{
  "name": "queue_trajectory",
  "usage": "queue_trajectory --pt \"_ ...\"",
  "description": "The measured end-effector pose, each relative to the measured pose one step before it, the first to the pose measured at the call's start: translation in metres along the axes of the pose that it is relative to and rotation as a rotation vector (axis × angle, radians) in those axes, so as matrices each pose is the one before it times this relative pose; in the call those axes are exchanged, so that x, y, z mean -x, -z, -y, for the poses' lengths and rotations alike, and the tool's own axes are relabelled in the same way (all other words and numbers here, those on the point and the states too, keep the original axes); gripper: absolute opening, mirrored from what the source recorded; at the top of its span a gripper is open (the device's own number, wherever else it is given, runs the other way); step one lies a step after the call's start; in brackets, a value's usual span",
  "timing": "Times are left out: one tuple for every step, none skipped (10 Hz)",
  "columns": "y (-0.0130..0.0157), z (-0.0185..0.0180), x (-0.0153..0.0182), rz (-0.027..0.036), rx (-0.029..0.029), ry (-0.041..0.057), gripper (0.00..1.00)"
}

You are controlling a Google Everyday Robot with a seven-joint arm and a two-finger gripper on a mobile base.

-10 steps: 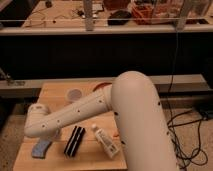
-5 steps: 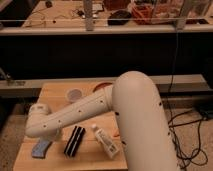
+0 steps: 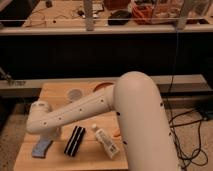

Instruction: Wipe the white sponge on the table

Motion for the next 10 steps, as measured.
queue_trajectory --pt "0.00103 0.00501 -0.00653 0.02082 -0.05029 -0.00793 0.55" --pt "0.00075 0.00286 -0.00309 0.01290 -0.02094 -0.00579 0.65" --pt "0.00006 0.00454 -0.00258 0.01278 -0.01259 -0.00500 0.74" --pt "0.00004 0.00458 -0.00198 0.01329 -0.01030 -0.00528 0.79" --pt "-0.00026 0.00266 -0.00214 0.01625 -0.01397 -0.00735 0.80" --pt "0.00042 0.00262 -0.00251 0.01423 -0.01292 -0.01477 0.80" --pt "-0.00011 0.00443 -0.00215 0.01628 0.01575 -0.02337 0.80" --pt "-0.00017 0.00656 -0.00042 0.01171 0.03344 -0.03827 0.80" --pt "0.00121 0.00522 0.00287 0.00865 0.03299 -0.02845 0.80" --pt "0.00256 0.00330 0.00225 0.00400 0.02268 0.00552 0.80"
